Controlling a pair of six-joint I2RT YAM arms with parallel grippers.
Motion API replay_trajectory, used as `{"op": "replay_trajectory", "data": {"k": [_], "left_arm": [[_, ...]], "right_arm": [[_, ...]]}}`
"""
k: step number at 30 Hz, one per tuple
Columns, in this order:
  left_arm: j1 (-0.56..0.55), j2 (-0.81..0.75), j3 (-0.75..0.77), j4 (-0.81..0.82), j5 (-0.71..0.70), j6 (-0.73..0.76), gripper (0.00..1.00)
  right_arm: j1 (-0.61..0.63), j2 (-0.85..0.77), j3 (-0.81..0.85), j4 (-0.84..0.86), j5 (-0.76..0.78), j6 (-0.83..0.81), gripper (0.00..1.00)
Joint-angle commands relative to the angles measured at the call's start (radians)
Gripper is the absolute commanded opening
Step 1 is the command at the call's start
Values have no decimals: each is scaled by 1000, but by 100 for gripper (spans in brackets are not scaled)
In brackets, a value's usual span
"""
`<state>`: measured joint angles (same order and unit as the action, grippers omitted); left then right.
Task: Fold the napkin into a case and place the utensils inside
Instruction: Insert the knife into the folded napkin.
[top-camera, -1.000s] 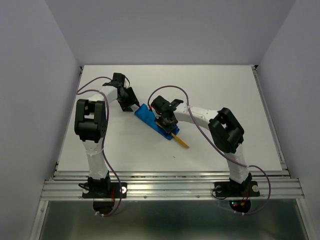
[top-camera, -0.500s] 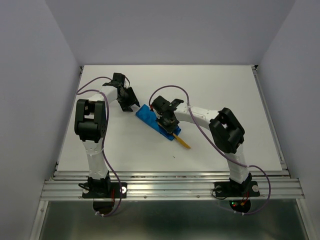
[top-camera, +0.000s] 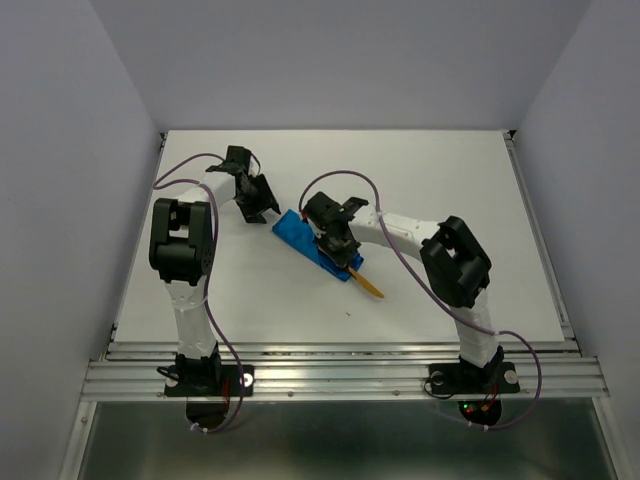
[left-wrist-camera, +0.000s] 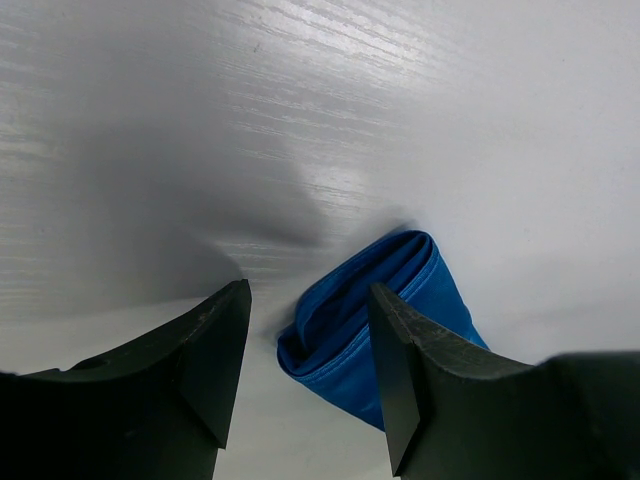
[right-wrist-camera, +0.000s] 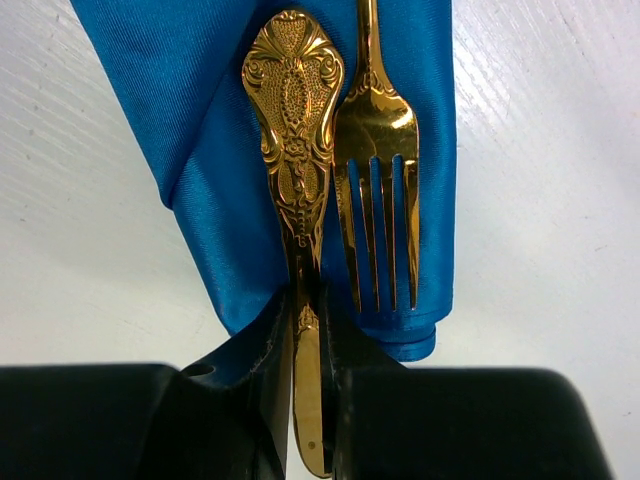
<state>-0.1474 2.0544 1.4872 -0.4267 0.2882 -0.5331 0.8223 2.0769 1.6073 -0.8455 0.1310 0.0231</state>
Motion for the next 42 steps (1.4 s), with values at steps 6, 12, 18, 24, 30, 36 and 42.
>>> {"op": "replay_trajectory", "data": {"k": [6, 12, 18, 24, 30, 36, 42], "left_arm": [[-17, -14, 24, -1, 11, 7, 61], [-24, -14, 7, 11, 23, 2, 61], [-27, -19, -25, 32, 43, -5, 61], [-29, -23, -45, 43, 51, -8, 61], [-31, -25, -48, 46, 57, -7, 61], [-31, -26, -50, 49, 60, -7, 61], [-31, -27, -54, 51, 65, -2, 61]], "right_arm": [[34, -28, 51, -32, 12, -5, 4], [52, -1, 91, -38, 10, -11, 4], [52, 21, 124, -33, -2, -11, 4], [52, 57, 152, -26, -18, -23, 4], [52, 89, 192, -27, -21, -52, 4], [52, 115, 226, -33, -18, -57, 4], [52, 141, 264, -38, -19, -66, 4]]}}
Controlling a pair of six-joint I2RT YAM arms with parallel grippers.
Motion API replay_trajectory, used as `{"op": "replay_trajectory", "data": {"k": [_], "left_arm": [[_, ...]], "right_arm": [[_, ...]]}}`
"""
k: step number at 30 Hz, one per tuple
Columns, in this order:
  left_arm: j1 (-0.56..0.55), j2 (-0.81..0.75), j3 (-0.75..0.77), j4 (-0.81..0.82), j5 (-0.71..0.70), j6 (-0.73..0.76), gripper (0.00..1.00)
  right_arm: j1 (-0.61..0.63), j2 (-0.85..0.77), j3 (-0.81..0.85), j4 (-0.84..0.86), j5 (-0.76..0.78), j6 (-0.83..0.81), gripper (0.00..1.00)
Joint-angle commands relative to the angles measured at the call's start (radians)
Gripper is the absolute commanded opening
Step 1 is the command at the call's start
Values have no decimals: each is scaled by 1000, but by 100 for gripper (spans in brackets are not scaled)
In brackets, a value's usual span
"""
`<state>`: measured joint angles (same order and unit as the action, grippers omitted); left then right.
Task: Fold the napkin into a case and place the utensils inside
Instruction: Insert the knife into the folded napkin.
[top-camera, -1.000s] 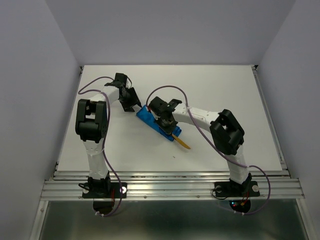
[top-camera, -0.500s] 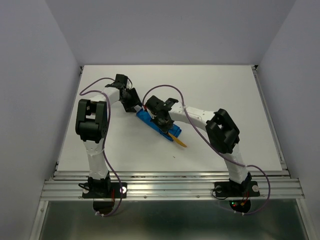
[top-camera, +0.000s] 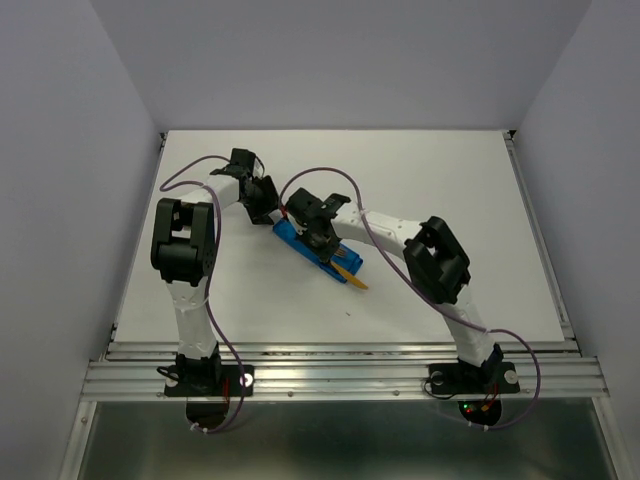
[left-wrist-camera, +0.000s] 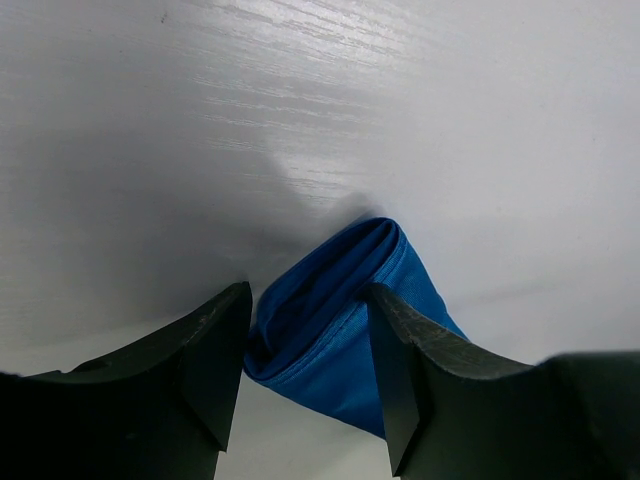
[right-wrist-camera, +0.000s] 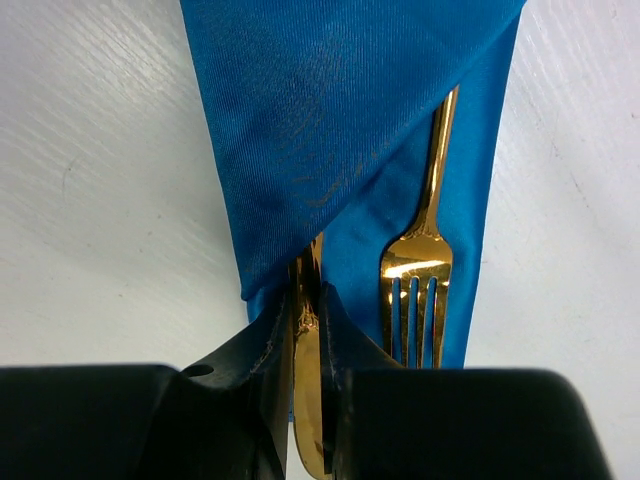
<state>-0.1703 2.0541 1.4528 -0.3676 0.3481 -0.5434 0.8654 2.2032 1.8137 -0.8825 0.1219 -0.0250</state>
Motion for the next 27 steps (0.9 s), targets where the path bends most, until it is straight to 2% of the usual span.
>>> {"op": "replay_trajectory", "data": {"k": [1, 15, 16, 18, 19, 24, 27], "left_arm": [[-8, -25, -20, -8, 5, 8, 61], [-9, -28, -29, -1, 19, 3, 61], [-9, -28, -29, 1, 19, 2, 61], [-9, -28, -29, 2, 19, 2, 61], [-11, -26, -29, 1, 19, 2, 61], [-11, -26, -29, -1, 17, 6, 61], [-9, -22, -25, -2, 17, 8, 61]], "right_arm": [[9, 19, 68, -1, -10, -21, 3], [9, 65, 156, 7, -11, -47, 4], [9, 73, 160, 10, -7, -49, 12], [9, 78, 171, 13, -7, -50, 22], [9, 78, 171, 13, -7, -49, 32], [9, 29, 122, 37, 8, -36, 41], [9, -8, 88, 51, 27, -32, 42]]}}
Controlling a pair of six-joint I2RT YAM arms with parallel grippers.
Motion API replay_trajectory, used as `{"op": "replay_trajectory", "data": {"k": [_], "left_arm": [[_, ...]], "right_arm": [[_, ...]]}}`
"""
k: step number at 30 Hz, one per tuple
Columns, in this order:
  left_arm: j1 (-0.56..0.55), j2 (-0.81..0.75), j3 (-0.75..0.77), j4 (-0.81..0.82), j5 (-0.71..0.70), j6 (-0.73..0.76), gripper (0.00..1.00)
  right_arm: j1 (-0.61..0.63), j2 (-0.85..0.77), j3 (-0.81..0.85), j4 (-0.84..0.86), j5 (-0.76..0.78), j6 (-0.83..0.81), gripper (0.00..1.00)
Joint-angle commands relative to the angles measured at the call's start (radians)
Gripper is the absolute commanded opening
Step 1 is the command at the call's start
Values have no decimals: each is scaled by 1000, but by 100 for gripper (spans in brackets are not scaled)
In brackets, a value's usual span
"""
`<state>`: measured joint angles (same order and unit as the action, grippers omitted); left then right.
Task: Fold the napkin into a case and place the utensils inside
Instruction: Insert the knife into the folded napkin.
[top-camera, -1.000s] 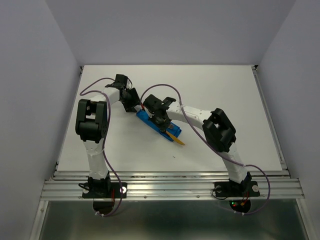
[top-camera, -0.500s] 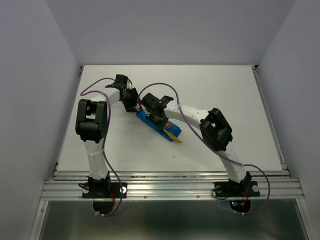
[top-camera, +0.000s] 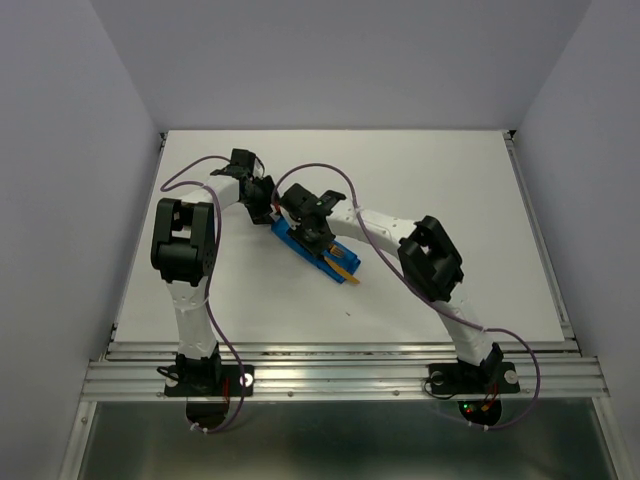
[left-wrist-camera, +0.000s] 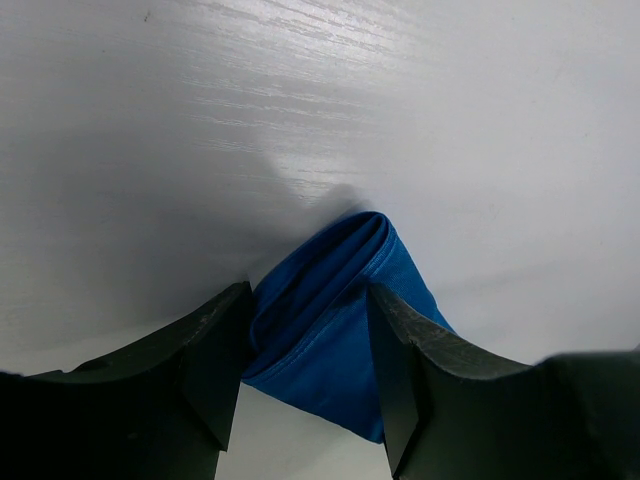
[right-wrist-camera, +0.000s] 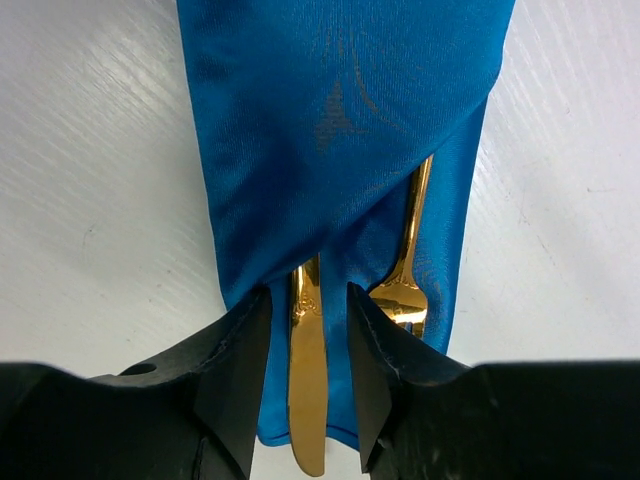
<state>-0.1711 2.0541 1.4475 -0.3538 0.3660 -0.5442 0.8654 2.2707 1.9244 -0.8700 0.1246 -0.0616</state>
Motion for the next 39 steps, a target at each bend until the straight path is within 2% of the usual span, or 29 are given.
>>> {"op": "replay_trajectory", "data": {"k": [1, 9, 16, 19, 39], "left_arm": [[-10, -22, -18, -16, -1, 9, 61], [-8, -25, -16, -20, -2, 16, 61], [-10, -26, -18, -17, 1, 15, 61], [-10, -28, -19, -14, 2, 12, 61], [-10, -25, -4, -30, -4, 13, 61]], "right_arm": [[9, -83, -25, 39, 27, 8, 42], [9, -195, -171, 75, 44, 37, 40], [9, -295, -321, 129, -3, 59, 41], [-16, -303, -364, 144, -35, 98, 40], [-52, -217, -412, 200, -92, 77, 39]]}}
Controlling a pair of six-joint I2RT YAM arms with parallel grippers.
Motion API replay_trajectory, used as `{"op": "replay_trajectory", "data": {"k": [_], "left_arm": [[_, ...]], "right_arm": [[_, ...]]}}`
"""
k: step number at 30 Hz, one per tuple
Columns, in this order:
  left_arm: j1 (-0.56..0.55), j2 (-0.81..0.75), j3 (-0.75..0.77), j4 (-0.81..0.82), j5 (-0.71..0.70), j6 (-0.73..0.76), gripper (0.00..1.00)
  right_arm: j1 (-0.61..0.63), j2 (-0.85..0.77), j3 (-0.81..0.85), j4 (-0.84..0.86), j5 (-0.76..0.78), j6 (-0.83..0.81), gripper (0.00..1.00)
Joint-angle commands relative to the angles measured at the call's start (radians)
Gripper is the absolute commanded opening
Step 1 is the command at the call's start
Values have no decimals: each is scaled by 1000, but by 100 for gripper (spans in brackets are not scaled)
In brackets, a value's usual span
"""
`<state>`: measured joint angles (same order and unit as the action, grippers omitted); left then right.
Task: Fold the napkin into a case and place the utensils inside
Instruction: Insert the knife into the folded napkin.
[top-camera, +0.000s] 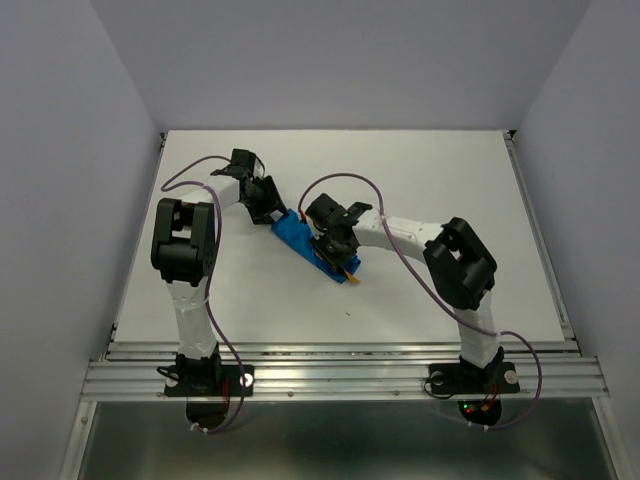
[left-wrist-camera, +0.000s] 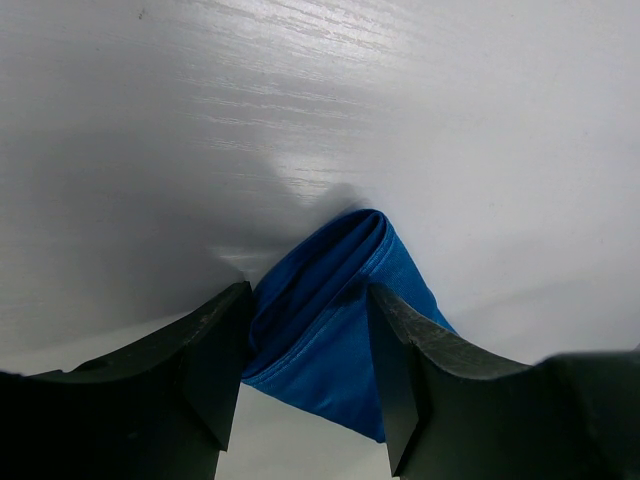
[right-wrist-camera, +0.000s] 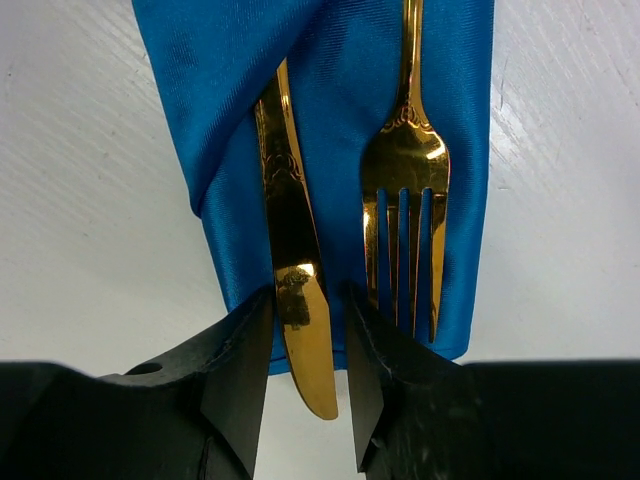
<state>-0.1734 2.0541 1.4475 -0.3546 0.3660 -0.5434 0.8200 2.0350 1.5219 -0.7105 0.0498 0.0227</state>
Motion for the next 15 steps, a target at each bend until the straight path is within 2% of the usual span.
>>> {"op": "replay_trajectory", "data": {"k": [1, 15], "left_arm": [[-8, -23, -3, -30, -4, 13, 61], [-9, -20, -6, -29, -6, 13, 61]], "right_arm": [[-7, 22, -11, 42, -22, -6, 39], [-7, 17, 24, 11, -11, -10, 21]]}}
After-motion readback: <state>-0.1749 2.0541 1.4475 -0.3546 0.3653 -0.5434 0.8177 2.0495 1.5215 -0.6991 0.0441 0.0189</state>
